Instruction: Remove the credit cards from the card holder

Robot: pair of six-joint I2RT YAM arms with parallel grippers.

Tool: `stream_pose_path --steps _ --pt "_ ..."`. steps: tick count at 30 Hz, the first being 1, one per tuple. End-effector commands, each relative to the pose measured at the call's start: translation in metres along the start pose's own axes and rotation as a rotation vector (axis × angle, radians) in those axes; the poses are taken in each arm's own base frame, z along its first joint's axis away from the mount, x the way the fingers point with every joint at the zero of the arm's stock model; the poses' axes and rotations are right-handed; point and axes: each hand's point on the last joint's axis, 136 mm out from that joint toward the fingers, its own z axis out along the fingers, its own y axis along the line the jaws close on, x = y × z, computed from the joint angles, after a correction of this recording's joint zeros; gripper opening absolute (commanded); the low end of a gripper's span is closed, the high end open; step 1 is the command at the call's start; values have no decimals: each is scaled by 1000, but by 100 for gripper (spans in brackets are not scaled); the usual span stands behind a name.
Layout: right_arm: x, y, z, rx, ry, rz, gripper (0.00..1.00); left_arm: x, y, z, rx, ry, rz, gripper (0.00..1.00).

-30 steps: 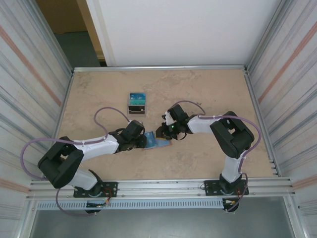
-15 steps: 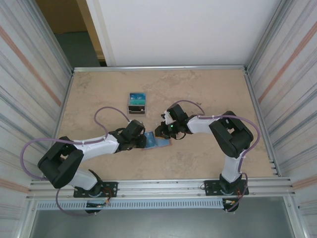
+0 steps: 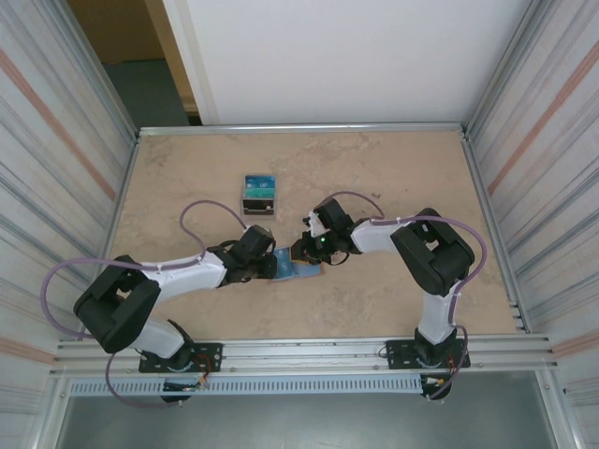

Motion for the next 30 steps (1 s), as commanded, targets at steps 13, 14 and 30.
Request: stream_pose_path --steps 13,14,30 --pt "4 1 2 -79 23 51 14 9 6 6 -40 59 6 25" --pt "4 2 2 -87 23 50 16 9 7 6 -41 60 5 25" --pt "-1 9 -5 -222 4 81 12 10 9 6 -59 71 -2 24"
